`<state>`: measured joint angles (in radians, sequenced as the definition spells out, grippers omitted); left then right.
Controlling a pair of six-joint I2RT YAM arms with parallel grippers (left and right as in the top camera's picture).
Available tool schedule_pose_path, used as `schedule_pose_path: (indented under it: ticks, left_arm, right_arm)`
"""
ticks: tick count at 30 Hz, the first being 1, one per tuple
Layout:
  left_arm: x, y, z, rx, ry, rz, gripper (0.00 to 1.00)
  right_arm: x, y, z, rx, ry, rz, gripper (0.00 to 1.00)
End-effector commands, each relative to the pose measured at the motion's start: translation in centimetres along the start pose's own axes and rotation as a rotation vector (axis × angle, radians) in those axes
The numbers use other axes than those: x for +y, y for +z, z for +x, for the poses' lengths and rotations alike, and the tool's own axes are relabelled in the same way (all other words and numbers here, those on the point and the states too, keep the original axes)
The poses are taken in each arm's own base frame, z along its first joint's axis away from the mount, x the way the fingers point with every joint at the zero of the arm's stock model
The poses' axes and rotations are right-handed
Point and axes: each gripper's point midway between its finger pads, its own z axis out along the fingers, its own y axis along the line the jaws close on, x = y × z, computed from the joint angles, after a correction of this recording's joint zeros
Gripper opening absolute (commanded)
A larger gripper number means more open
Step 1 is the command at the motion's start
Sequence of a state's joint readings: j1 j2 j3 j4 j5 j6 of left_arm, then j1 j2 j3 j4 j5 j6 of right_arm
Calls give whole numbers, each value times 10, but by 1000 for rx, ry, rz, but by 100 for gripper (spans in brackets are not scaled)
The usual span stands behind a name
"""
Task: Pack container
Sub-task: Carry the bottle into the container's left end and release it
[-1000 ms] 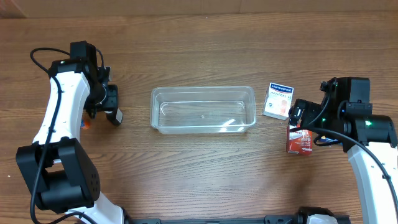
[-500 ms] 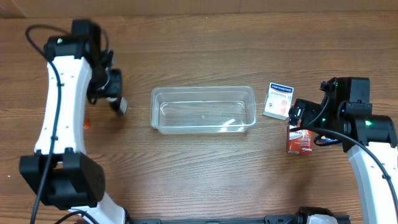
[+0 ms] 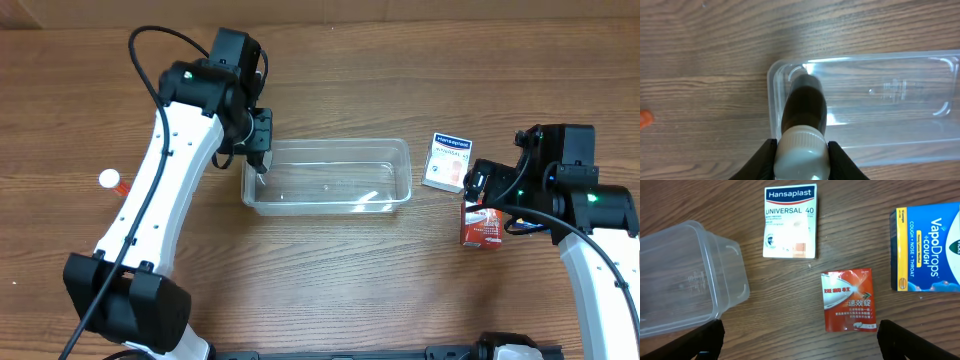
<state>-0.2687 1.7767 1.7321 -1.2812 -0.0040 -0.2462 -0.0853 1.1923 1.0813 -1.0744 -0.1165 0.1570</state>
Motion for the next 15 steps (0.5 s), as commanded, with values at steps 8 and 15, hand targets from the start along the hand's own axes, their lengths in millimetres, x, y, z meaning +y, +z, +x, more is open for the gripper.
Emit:
schedule_pose_path:
  ticks: [8, 15]
  left_arm:
    - [-2, 81, 1, 105, -86, -37, 4]
    - [-9, 93, -1, 101, -59, -50, 45]
  right_arm:
    - [4, -9, -11, -35, 4, -16, 100]
    - [4, -9, -11, -36, 4, -16, 100]
